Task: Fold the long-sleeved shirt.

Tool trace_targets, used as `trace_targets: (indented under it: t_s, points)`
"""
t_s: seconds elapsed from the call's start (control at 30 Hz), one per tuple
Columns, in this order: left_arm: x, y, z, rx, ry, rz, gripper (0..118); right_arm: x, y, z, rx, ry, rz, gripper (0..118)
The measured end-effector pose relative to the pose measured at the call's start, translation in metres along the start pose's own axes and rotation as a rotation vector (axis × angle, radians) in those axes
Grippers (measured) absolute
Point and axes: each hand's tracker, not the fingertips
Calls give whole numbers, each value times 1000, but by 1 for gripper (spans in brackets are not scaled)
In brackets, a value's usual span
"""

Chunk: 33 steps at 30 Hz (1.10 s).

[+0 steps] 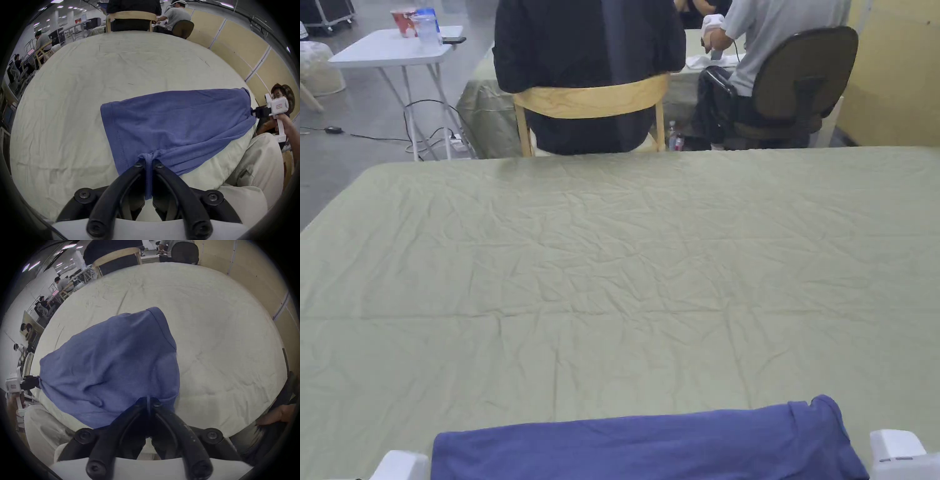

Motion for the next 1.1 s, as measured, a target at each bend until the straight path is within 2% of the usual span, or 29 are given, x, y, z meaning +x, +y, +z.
trace_targets:
  t_s: [0.07, 0.1, 0.17, 0.2, 0.23, 0.27, 0.3, 0.37, 0.4, 0.43, 0.47, 0.5, 0.53, 0.57, 0.6, 0.67, 0.7, 0.77, 0.83, 0.87, 0.93, 1.03, 1.1]
  points:
    - [-2, -2, -1, 7, 2, 19, 26, 3, 2, -3, 4, 18, -47, 26]
    - [-3, -3, -1, 15, -2, 37, 33, 5, 1, -2, 5, 30, -57, 26]
    - [-7, -4, 3, 45, -31, 88, 48, 8, 3, 4, 20, 39, -59, 34]
    - [-3, -5, 7, 51, -11, 92, 79, 6, 6, 10, 30, -7, -58, 52]
    - [-1, -4, 13, 59, 26, 96, 116, 5, 4, 19, 41, -39, -37, 84]
    - [2, -5, 25, 102, 65, 96, 118, 3, 4, 28, 57, -68, -18, 110]
    - [4, -3, 36, 185, 21, 98, 115, 0, 4, 42, 115, -73, -6, 118]
    - [9, -4, 58, 272, 38, 141, 113, -4, 5, 67, 214, -27, 15, 112]
    - [11, -4, 67, 295, 26, 158, 113, -6, 5, 79, 253, -13, -19, 109]
    - [12, -3, 74, 301, 16, 186, 112, -8, 5, 88, 295, 11, -61, 103]
    - [11, -6, 82, 295, -6, 224, 108, -8, 4, 95, 336, 78, -87, 87]
    - [11, -8, 88, 286, -53, 273, 95, -10, 0, 104, 375, 151, -93, 63]
    - [8, -9, 92, 269, -113, 335, 53, -13, -1, 106, 389, 211, -89, 15]
    - [4, -10, 90, 236, -151, 392, 12, -16, 0, 103, 376, 223, -96, 2]
    - [0, -13, 90, 233, -166, 433, 2, -19, 0, 101, 369, 228, -105, 1]
    - [-7, -17, 86, 248, -100, 454, 1, -25, -3, 99, 339, 295, -56, 1]
    - [-16, -17, 82, 240, -117, 447, 1, -29, -4, 97, 340, 334, -22, 1]
    - [-43, -23, 73, 244, -207, 501, 1, -40, -7, 98, 360, 368, 62, 1]
    - [-76, -26, 61, 252, -391, 619, 1, -53, -11, 101, 391, 418, 138, 1]
    - [-92, -29, 54, 255, -483, 692, 2, -58, -11, 102, 394, 471, 150, 1]
    - [-112, -30, 36, 268, -569, 772, 7, -68, -12, 103, 374, 591, 143, 1]
    - [-120, -26, 6, 223, -591, 764, 9, -79, -10, 100, 380, 681, 155, 1]
    - [-119, -21, -16, 166, -593, 740, 12, -88, -9, 98, 376, 699, 149, 1]
